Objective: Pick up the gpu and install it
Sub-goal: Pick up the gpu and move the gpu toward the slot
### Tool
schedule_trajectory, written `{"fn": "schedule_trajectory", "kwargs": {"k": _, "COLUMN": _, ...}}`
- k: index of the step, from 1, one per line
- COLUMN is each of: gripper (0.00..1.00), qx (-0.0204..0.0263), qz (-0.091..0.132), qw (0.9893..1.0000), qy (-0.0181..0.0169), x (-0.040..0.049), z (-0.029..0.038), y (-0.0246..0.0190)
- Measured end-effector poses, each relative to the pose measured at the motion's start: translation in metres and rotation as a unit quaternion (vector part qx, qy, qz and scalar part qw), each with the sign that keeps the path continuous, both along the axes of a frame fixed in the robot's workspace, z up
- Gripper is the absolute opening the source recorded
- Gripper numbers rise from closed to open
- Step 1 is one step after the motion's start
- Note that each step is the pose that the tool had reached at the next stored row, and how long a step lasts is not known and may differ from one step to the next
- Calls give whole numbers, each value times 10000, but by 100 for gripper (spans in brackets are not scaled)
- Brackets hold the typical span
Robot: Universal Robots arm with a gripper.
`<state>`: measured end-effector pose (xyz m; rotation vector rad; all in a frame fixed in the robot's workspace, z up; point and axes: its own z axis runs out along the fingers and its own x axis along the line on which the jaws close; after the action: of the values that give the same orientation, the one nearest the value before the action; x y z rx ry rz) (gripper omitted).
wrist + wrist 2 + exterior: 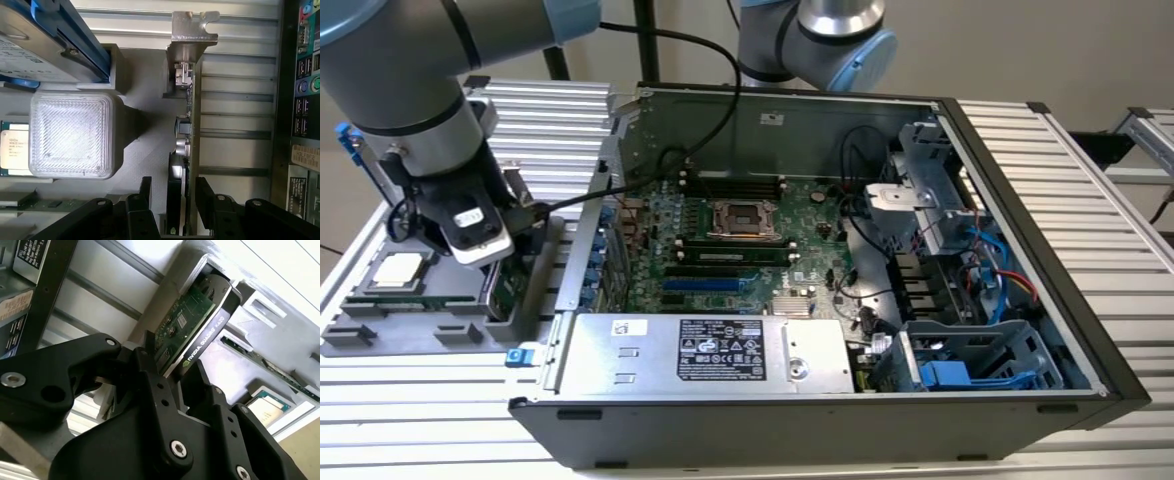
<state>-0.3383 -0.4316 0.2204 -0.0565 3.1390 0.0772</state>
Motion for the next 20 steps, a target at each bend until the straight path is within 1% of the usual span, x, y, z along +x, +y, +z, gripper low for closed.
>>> {"fn": "schedule_trajectory", "kwargs": {"k": 4, "gripper": 100, "qx": 21, "qz": -5, "qw": 10000, "qy": -4, "x": 1, "z": 26, "y": 0}}
{"fn": "schedule_trajectory", "kwargs": {"k": 9, "gripper": 100, "qx": 60, "qz": -11, "qw": 10000, "qy": -39, "x": 3, "z": 57, "y": 0}}
{"fn": "schedule_trajectory", "kwargs": {"k": 13, "gripper": 100, "qx": 73, "qz": -22, "qw": 10000, "qy": -41, "x": 3, "z": 84, "y": 0}}
{"fn": "schedule_trajectory", "kwargs": {"k": 15, "gripper": 100, "qx": 82, "qz": -33, "qw": 10000, "qy": -42, "x": -9, "z": 84, "y": 0}}
{"fn": "schedule_trajectory", "kwargs": {"k": 18, "gripper": 100, "qx": 84, "qz": -41, "qw": 9999, "qy": -42, "x": -35, "z": 86, "y": 0}}
{"fn": "schedule_trajectory", "kwargs": {"k": 20, "gripper": 100, "qx": 85, "qz": -40, "qw": 9999, "qy": -43, "x": -35, "z": 85, "y": 0}}
